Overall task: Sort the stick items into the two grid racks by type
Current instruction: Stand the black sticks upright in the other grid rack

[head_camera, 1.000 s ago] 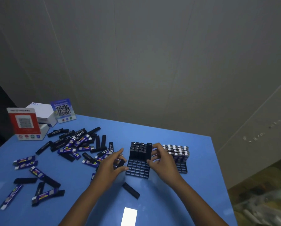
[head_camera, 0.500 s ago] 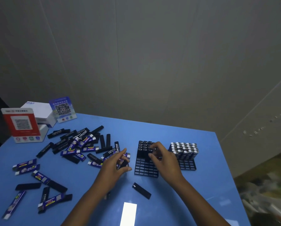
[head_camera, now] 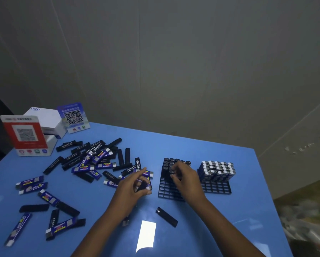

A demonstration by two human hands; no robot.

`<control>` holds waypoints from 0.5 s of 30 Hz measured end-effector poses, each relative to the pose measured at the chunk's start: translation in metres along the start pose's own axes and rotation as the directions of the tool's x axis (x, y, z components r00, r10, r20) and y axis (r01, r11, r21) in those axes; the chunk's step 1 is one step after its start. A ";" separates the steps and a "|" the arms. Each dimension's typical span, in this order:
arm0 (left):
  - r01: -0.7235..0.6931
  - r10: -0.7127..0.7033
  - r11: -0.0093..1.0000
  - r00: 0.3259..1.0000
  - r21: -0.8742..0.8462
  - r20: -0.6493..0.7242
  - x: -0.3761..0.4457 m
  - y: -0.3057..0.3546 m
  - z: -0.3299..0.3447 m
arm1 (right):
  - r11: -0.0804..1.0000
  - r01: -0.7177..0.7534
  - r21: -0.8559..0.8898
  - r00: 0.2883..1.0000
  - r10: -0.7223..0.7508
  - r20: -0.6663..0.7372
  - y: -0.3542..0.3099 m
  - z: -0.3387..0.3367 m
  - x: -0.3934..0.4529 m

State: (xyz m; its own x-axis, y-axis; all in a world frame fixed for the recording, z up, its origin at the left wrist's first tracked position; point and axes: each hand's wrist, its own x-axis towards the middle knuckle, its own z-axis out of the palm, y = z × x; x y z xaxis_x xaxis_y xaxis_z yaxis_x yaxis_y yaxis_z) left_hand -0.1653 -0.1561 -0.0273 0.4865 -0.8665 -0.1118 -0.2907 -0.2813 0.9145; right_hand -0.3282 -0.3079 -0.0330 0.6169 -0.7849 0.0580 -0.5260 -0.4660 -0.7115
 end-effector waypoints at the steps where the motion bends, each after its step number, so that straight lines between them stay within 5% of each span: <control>1: 0.004 -0.004 1.000 1.000 -0.007 0.002 0.000 -0.001 0.000 | 1.000 0.001 -0.013 1.000 -0.001 -0.001 0.000 0.002 0.001; 15: 0.027 -0.029 0.998 0.999 -0.064 -0.028 0.003 -0.006 -0.012 | 0.973 0.091 -0.214 0.993 -0.072 0.095 -0.006 0.013 0.008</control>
State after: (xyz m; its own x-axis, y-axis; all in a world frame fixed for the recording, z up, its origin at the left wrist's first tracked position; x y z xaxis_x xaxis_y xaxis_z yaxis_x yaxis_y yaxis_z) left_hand -0.1519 -0.1524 -0.0284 0.5178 -0.8460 -0.1270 -0.2243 -0.2775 0.9342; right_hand -0.3123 -0.3065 -0.0380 0.7059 -0.7070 0.0422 -0.5810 -0.6121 -0.5365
